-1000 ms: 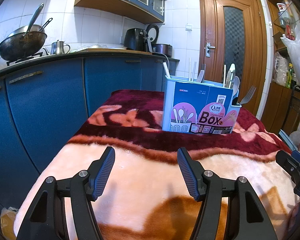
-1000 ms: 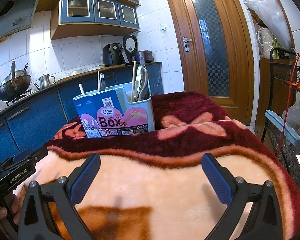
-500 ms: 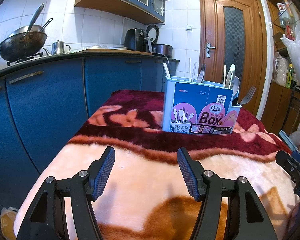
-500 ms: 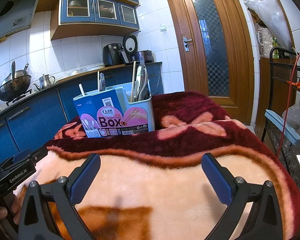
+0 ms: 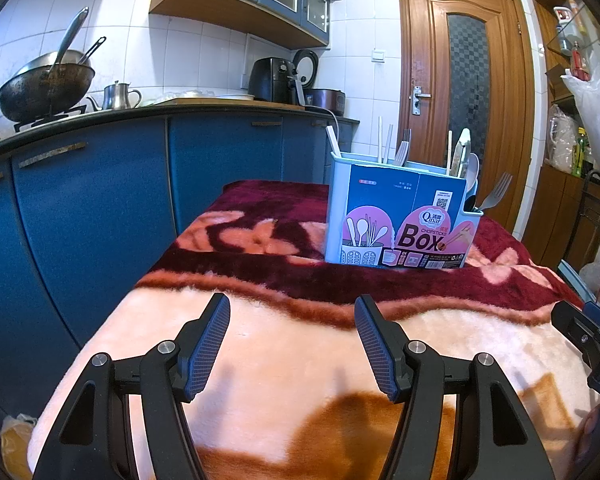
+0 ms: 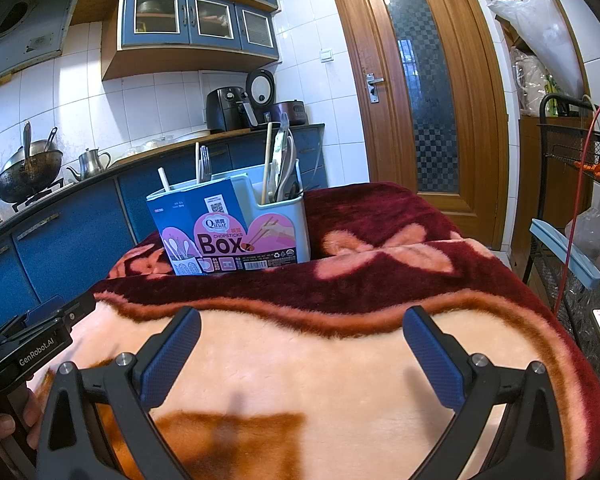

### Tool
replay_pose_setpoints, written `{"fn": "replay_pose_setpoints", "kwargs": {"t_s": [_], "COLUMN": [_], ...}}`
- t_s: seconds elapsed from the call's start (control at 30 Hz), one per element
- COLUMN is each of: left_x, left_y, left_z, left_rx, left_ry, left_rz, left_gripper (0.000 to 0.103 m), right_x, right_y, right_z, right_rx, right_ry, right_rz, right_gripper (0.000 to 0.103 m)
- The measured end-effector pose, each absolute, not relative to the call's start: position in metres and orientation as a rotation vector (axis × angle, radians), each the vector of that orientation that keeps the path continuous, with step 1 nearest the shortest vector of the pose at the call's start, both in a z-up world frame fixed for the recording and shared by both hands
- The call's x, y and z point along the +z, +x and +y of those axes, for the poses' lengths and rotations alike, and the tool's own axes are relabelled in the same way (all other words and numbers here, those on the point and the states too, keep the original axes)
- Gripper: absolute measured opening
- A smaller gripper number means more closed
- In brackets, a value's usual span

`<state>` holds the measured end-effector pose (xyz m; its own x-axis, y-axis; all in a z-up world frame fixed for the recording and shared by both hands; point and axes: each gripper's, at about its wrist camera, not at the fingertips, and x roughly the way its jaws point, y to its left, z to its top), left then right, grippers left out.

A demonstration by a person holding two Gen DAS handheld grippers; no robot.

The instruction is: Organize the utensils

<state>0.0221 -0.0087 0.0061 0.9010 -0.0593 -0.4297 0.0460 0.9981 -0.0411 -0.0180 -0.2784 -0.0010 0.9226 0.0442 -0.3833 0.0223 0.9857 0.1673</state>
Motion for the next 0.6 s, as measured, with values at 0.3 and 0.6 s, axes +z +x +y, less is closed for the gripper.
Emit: {"fn": "replay_pose_setpoints", "kwargs": {"t_s": [0.3,0.6], "left_x": [0.0062,0.0070], "left_y": [0.0217,0.0224], "left_z": [-0.0085,-0.0078], "left_rx": [-0.053,-0.053], "left_ry": [-0.030,-0.031], "left_rz": [0.445,0.446], "left_gripper": [0.066,0.066], "right_x": [-0.0010,-0.0010], "right_y": [-0.0183,-0.0182], "right_z": [-0.2783,-0.2782], "right_rx": [0.011,0.011], "right_ry": [0.170,0.170], "right_rz": [0.396,0.396], "right_gripper": [0.103,0.103]}}
